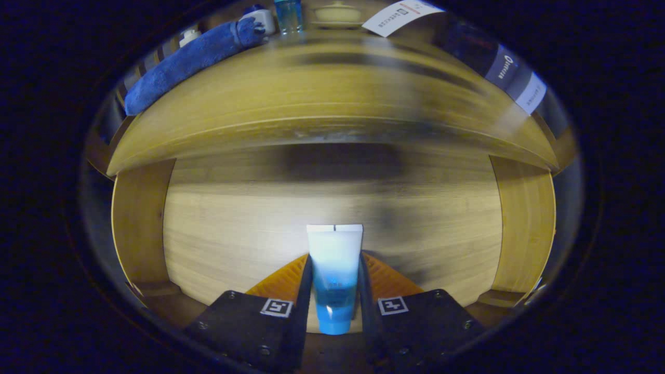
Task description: Pull open the drawer, take out the items inside it, and place them on the countertop above the cabinet.
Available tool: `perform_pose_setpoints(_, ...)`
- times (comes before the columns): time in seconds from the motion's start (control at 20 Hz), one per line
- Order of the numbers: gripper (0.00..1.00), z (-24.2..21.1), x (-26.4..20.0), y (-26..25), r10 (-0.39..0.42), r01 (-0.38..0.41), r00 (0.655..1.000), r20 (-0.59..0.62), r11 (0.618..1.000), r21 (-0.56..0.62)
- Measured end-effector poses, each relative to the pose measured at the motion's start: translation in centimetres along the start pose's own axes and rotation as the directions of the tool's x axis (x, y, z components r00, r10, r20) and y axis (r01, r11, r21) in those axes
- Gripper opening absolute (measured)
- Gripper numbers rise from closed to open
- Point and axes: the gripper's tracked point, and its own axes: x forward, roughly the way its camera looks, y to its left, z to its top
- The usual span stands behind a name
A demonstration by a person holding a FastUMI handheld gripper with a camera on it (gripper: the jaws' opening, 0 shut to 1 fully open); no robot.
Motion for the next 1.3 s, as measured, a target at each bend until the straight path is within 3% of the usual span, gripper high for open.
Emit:
perform_pose_setpoints(0.35,0.45,1.0,-3.6,1.5,0.121,-0.122,0.980,0.155,0.993,-0.006)
perform_pose_setpoints(0.65,0.45,2.0,-7.7,1.2,0.132,-0.145,0.939,0.319,0.989,0.016)
perform_pose_setpoints(0.75,0.45,2.7,-9.6,0.6,0.120,-0.143,0.908,0.402,0.989,0.027)
perform_pose_setpoints(0.95,0.45,3.6,-13.9,0.2,0.104,-0.116,0.814,0.571,0.993,-0.016)
perform_pose_setpoints(1.1,0.45,4.0,-16.4,0.3,0.129,-0.171,0.744,0.656,0.985,0.000)
perform_pose_setpoints(1.3,0.45,5.2,-19.4,0.4,0.145,-0.228,0.677,0.721,0.973,0.019)
